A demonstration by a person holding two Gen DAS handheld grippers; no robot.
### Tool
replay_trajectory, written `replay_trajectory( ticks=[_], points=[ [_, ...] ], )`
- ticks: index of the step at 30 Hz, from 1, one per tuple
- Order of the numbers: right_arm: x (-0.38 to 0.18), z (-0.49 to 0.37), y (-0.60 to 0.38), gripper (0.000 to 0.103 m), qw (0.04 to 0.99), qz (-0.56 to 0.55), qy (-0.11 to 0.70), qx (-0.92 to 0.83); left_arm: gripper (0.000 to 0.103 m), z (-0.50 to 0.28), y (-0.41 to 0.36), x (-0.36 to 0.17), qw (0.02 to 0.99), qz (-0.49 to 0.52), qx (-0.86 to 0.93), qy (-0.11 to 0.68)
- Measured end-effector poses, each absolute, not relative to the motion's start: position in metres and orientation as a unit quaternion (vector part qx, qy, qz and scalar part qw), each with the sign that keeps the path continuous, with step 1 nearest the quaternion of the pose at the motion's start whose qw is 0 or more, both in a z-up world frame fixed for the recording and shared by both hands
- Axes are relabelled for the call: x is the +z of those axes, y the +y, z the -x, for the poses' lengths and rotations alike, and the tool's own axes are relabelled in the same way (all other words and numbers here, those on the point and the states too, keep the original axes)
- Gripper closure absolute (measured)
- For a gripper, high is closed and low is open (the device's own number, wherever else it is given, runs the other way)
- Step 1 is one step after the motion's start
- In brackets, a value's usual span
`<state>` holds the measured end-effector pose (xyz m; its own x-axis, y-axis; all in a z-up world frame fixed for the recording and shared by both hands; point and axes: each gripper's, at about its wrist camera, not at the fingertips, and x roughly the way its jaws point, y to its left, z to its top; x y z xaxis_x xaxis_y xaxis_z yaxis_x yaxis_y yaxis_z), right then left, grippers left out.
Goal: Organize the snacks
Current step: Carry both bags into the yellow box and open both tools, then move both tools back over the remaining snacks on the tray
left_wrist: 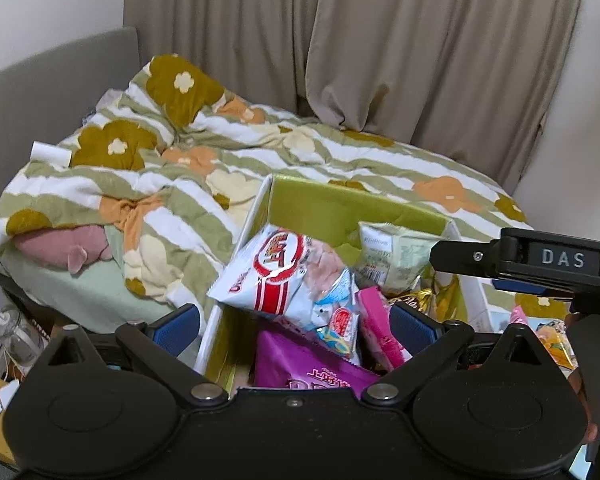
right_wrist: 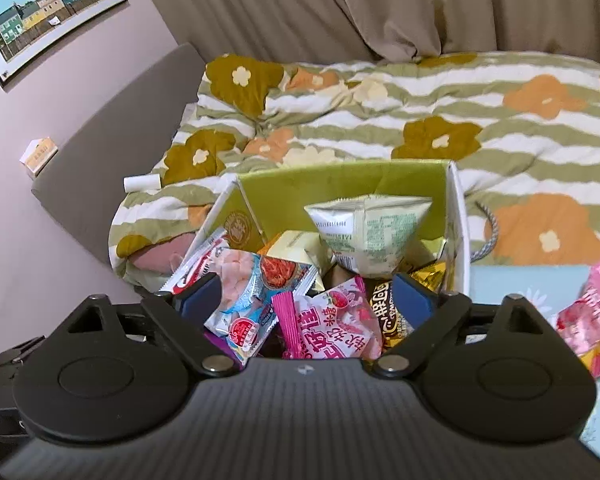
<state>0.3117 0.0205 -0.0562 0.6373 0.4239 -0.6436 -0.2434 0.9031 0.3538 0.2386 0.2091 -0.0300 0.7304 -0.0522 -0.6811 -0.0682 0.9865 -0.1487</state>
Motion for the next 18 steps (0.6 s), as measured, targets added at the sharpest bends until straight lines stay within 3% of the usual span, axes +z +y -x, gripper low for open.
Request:
replay_trajectory(
  ticks=[18],
  points=[
    [-0.017,-0.216,-0.039,0.0,0.937,-0.112,0.32,0.081,0.001,-0.206,0.16,0.003,0.94,0.039,-0.103,0.322]
  ],
)
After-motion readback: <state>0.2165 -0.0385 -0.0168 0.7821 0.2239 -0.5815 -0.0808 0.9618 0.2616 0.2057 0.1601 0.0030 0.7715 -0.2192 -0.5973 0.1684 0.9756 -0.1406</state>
